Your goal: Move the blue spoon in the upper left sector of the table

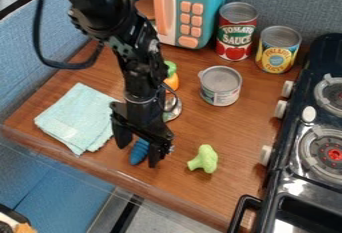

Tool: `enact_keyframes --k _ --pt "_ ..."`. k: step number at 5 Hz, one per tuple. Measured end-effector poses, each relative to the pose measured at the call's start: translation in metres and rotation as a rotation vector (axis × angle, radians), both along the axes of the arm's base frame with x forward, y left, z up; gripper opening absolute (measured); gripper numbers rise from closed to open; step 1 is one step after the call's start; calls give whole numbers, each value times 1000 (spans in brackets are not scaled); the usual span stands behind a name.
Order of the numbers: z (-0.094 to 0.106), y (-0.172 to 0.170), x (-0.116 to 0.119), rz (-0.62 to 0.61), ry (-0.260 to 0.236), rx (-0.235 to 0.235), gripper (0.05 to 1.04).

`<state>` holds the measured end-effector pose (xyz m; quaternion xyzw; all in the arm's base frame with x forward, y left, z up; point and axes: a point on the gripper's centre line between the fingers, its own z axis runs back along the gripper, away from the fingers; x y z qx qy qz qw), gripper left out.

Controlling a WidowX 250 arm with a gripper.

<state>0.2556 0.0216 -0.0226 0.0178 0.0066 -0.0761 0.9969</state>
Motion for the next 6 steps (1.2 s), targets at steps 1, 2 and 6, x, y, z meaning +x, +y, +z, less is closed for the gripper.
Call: enact_keyframes --k 1,2,6 --pt "-6 3 11 25 -22 -1 952" --pt "-6 1 10 32 -24 -11 665" --pt "82 72 69 129 -180 -54 438"
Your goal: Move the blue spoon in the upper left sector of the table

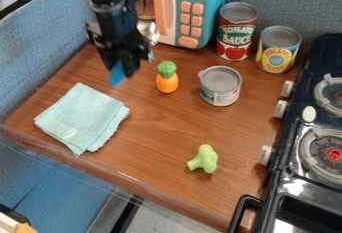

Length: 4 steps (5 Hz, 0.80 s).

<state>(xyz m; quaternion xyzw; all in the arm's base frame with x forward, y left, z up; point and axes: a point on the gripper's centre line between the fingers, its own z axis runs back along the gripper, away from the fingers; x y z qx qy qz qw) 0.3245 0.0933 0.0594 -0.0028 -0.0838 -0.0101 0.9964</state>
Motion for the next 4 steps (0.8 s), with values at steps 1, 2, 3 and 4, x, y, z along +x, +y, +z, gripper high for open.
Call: enact_keyframes --k 1,2,3,4 --pt "-26 21 25 0 56 -15 438" --pt "-51 36 47 -11 98 -7 438" --pt "-68 50 50 5 146 6 438" --pt "-80 55 44 0 193 17 514"
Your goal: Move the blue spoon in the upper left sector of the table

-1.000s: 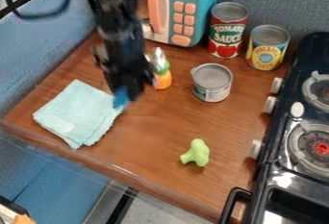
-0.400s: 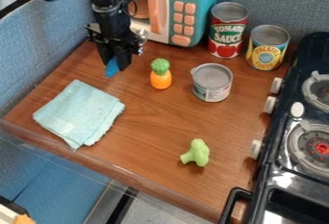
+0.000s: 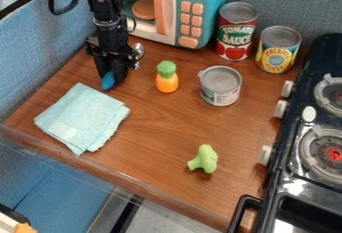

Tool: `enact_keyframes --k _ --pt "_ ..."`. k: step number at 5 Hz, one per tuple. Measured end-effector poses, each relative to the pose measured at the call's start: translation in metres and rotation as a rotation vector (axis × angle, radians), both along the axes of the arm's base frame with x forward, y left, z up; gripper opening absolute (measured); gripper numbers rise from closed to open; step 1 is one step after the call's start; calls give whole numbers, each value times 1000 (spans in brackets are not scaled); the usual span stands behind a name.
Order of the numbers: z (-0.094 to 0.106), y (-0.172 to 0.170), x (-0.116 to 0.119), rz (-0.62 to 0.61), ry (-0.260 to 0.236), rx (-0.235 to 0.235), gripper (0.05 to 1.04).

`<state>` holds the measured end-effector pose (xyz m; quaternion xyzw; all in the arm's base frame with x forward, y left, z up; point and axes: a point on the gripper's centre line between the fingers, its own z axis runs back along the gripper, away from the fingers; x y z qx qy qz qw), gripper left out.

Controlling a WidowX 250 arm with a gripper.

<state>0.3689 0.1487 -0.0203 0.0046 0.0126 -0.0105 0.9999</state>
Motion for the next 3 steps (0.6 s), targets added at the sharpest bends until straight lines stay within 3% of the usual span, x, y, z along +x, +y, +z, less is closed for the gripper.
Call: enact_keyframes --k 1,2,3 --pt "0 0 0 2 -6 -10 822" --pt "15 1 1 21 -64 -18 1005" --pt "63 6 2 44 -170 -3 1003"
